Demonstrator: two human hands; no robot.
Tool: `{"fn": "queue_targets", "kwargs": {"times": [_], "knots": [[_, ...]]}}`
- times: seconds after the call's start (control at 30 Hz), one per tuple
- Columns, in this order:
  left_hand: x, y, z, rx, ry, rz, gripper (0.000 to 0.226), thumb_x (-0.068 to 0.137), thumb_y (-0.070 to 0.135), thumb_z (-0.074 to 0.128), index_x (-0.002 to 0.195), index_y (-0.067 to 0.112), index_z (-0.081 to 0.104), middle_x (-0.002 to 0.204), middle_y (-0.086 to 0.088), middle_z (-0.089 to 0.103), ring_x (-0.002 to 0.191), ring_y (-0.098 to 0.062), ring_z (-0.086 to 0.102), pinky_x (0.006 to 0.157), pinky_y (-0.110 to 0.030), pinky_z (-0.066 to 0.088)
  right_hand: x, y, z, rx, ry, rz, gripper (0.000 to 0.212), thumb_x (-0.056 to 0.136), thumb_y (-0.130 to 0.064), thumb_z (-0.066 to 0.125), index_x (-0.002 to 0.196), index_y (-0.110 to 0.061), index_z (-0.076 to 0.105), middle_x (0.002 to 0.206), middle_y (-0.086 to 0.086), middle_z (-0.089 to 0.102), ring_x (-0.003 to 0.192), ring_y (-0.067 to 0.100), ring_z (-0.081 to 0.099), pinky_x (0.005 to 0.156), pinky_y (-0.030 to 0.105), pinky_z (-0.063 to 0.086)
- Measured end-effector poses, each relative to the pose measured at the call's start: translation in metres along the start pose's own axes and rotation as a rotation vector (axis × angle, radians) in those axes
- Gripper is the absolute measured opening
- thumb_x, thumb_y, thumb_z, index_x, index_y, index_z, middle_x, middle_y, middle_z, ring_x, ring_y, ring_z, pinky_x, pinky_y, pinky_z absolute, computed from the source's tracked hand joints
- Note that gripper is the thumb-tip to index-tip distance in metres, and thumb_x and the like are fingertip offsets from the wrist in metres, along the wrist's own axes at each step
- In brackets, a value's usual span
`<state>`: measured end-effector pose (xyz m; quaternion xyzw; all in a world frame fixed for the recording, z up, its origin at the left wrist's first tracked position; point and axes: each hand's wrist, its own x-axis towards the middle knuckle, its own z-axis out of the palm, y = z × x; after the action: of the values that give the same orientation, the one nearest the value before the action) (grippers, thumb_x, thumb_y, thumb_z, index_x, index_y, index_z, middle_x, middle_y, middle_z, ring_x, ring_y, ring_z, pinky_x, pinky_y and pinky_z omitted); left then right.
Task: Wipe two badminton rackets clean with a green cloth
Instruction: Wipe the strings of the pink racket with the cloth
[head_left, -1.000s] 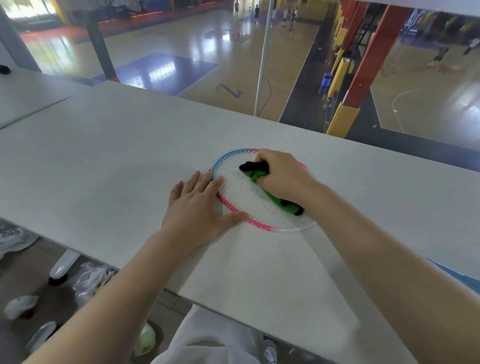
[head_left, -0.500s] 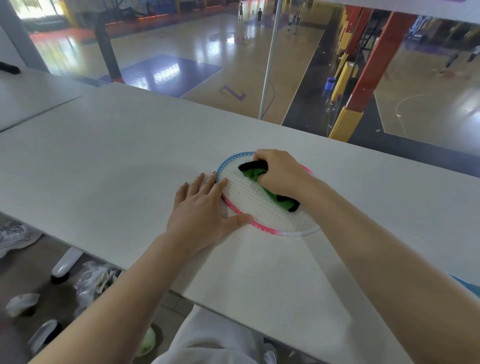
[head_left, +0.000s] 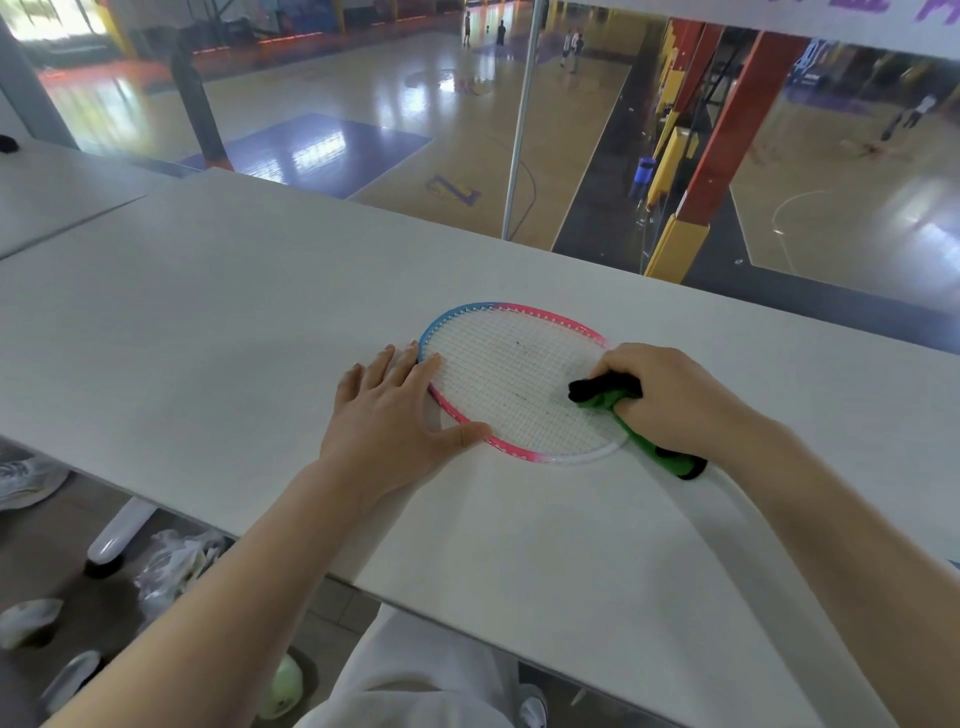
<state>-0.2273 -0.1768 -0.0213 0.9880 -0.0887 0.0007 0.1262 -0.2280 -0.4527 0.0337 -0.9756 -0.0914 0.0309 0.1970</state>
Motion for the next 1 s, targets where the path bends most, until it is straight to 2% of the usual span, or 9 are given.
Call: {"fn": "queue_targets", "kwargs": {"times": [0.1,0.17,0.23,0.37,0.47,0.53,0.63,0.8,1.0], "knots": [[0.001,0.000,0.001,0.000,0.002,-0.001,0.116,0.059,0.095,0.016,0.155,0.030,0.016,0.164,0.007,0.007,0.151,-0.014,-0.003,0.122,-0.041,-0.002,-0.012,-0.001,0.001,-0.004,-0.025,-0.050,0.022,0.088,-0.031,0.062,0.109,-0.035,0.065,0.102,-0.016,0.059,0.095,0.006,0.056,0.084,0.028,0.047],[0.001,0.000,0.001,0.003,0.003,0.004,0.116,0.059,0.095,0.015,0.155,0.030,0.016,0.164,0.007,0.007,0.151,-0.014,-0.003,0.122,-0.041,-0.002,-0.017,-0.005,0.004,0.000,0.005,-0.036,0.033,0.083,-0.064,0.055,0.105,-0.040,0.063,0.100,-0.019,0.058,0.092,0.001,0.055,0.081,0.027,0.048],[0.001,0.000,0.001,-0.003,0.008,0.008,0.115,0.061,0.095,0.017,0.155,0.030,0.016,0.164,0.007,0.007,0.151,-0.014,-0.002,0.122,-0.041,-0.001,-0.019,-0.010,0.012,0.035,0.089,0.005,0.044,0.079,-0.076,0.046,0.093,-0.039,0.065,0.095,-0.019,0.058,0.088,0.000,0.055,0.076,0.027,0.048],[0.000,-0.001,0.002,-0.011,0.015,0.009,0.113,0.062,0.095,0.019,0.155,0.030,0.018,0.164,0.006,0.008,0.151,-0.015,-0.001,0.122,-0.041,-0.001,-0.022,-0.016,0.026,0.019,0.211,0.040,0.034,0.083,-0.061,0.060,0.070,-0.029,0.061,0.089,-0.014,0.054,0.082,0.004,0.055,0.071,0.028,0.048],[0.000,-0.002,0.002,-0.015,0.017,0.011,0.113,0.063,0.095,0.020,0.155,0.030,0.018,0.164,0.006,0.009,0.151,-0.015,-0.001,0.122,-0.041,-0.001,-0.023,-0.010,0.023,-0.020,0.165,0.003,0.010,0.086,-0.031,0.066,0.078,-0.027,0.061,0.094,-0.015,0.053,0.088,0.007,0.055,0.078,0.025,0.047],[0.000,-0.002,0.001,-0.016,0.007,0.006,0.113,0.063,0.095,0.020,0.155,0.030,0.016,0.164,0.007,0.007,0.151,-0.014,-0.002,0.122,-0.041,-0.002,-0.026,-0.003,0.015,-0.011,0.137,-0.014,0.011,0.086,-0.021,0.066,0.092,-0.030,0.062,0.102,-0.016,0.055,0.094,0.006,0.054,0.084,0.023,0.046],[0.001,-0.001,0.001,-0.009,-0.002,0.010,0.111,0.064,0.095,0.021,0.155,0.031,0.015,0.164,0.007,0.006,0.151,-0.014,-0.003,0.122,-0.041,-0.002,-0.026,0.006,0.007,-0.001,0.133,0.042,0.038,0.085,-0.018,0.070,0.119,-0.031,0.058,0.111,-0.012,0.053,0.098,0.008,0.051,0.083,0.021,0.038],[0.003,-0.003,0.002,-0.007,-0.003,0.013,0.108,0.066,0.094,0.027,0.154,0.033,0.017,0.164,0.008,0.007,0.151,-0.014,-0.003,0.122,-0.041,-0.002,0.004,0.001,0.003,-0.015,0.086,0.042,0.019,0.084,-0.015,0.071,0.100,-0.026,0.069,0.101,-0.009,0.062,0.092,0.011,0.056,0.070,0.011,0.037],[0.004,-0.003,0.004,-0.016,0.019,0.018,0.107,0.065,0.095,0.028,0.153,0.035,0.019,0.164,0.009,0.009,0.151,-0.013,-0.001,0.122,-0.041,0.000,0.061,-0.034,0.012,0.056,0.049,-0.040,0.019,0.084,-0.016,0.069,0.100,-0.026,0.073,0.096,-0.011,0.059,0.084,0.004,0.053,0.066,0.007,0.037]]}}
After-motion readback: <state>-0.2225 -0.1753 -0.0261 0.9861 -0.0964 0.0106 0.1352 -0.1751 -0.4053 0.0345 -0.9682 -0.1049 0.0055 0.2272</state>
